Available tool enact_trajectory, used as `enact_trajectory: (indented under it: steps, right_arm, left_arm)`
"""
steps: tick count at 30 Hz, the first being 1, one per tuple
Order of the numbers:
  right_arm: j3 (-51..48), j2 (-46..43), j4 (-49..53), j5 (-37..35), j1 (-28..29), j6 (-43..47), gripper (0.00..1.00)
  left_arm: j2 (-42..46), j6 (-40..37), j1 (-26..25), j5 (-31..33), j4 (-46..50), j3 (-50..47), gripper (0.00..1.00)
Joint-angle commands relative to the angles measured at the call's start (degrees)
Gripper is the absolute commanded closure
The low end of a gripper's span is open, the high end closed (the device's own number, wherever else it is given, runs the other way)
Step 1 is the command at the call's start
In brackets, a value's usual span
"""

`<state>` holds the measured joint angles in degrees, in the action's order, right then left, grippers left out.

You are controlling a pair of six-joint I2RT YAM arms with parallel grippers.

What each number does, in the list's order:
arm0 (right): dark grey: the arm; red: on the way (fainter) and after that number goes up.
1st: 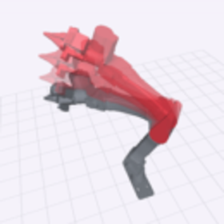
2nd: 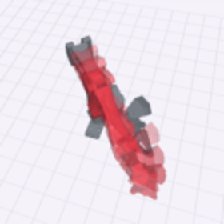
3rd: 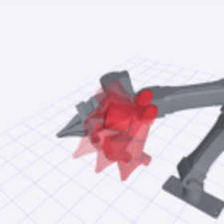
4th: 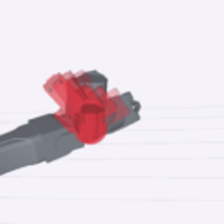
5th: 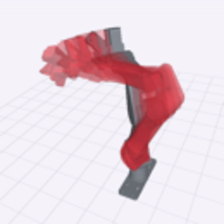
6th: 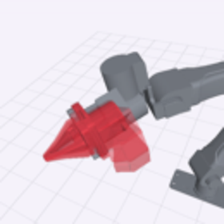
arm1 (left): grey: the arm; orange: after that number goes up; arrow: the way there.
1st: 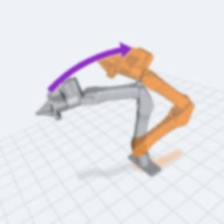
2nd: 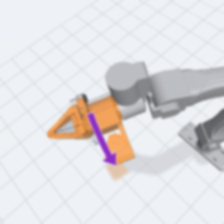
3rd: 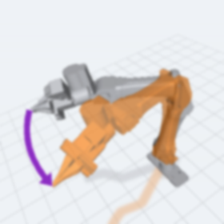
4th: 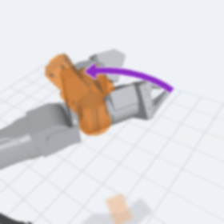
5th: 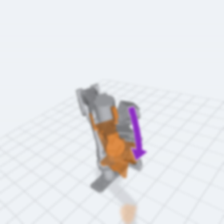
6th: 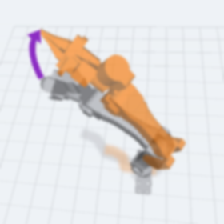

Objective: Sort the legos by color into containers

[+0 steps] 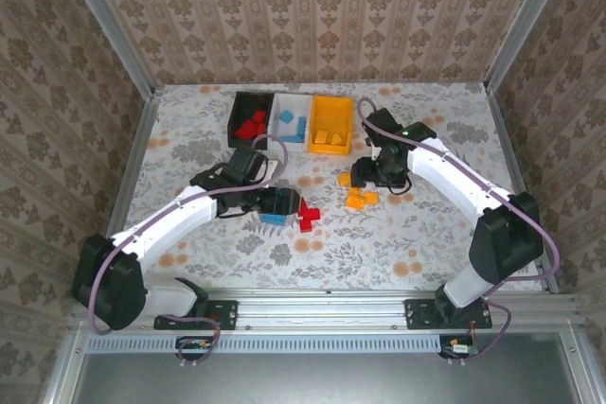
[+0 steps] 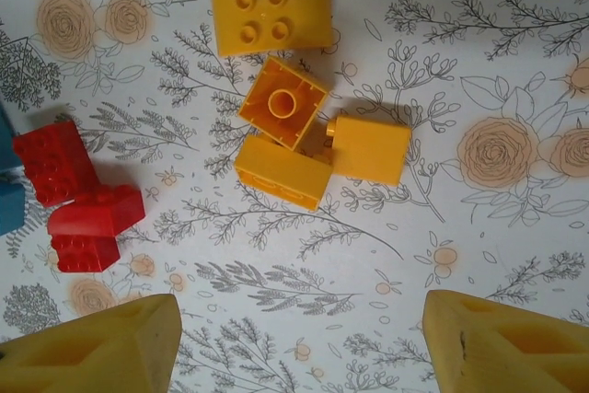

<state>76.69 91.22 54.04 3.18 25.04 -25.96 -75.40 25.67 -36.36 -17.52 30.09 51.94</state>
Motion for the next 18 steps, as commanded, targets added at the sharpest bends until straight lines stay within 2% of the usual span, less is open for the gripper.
enact_trajectory:
  steps: [1, 8, 18]
  right_arm:
    - [0.5, 3.6, -4.3, -0.6, -0.4, -1.8, 0.27]
    - [2.7, 11.9, -7.4, -1.2, -0.8, -4.8, 0.27]
    - [5.2, 19.3, -9.9, -1.3, -0.9, -6.9, 0.28]
  left_arm:
    - [-0.6, -0.2, -0.6, 1.7, -1.9, 1.2, 0.1]
    - [0.2, 0.6, -0.5, 2.3, -2.1, -0.1, 0.1]
    - [2.2, 0.8, 0.5, 2.4, -1.9, -1.7, 0.09]
